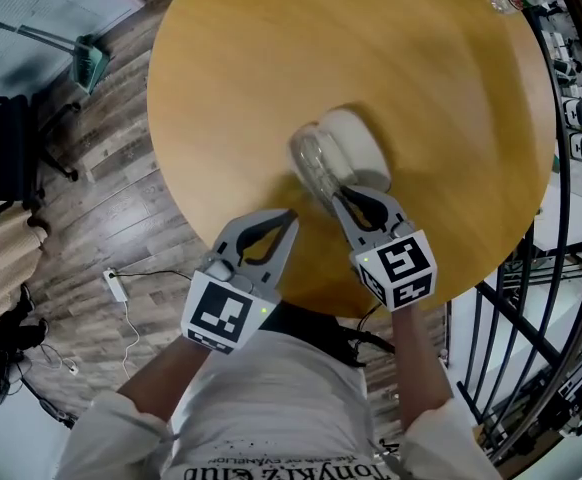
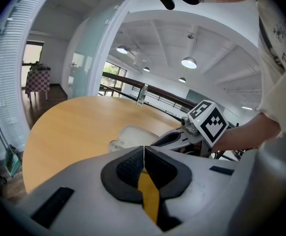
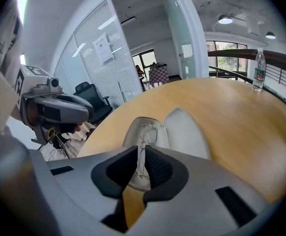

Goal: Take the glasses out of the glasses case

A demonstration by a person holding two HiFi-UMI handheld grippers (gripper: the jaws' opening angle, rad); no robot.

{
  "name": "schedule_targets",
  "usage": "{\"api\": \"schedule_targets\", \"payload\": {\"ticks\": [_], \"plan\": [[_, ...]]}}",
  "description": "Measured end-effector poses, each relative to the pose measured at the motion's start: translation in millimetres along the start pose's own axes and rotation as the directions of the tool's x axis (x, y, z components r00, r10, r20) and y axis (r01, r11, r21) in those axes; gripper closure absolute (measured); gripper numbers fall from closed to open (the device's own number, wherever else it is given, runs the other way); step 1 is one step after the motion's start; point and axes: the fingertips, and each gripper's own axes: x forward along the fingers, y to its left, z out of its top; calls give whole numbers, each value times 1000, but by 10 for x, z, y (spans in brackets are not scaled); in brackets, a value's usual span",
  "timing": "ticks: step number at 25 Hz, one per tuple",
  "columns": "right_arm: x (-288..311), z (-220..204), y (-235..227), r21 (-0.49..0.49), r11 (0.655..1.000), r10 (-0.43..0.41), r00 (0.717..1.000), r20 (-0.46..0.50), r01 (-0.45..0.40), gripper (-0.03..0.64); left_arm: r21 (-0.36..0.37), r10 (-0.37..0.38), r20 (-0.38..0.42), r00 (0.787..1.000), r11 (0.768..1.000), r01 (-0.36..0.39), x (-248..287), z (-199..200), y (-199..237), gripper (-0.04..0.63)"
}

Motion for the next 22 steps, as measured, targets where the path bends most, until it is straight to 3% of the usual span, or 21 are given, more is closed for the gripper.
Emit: {"api": "schedule_targets", "payload": {"ticks": [22], "plan": [[267, -193, -49, -9, 997, 70, 988, -141, -72, 560, -40, 21, -21, 1000, 999, -22, 59, -105, 120, 569]]}}
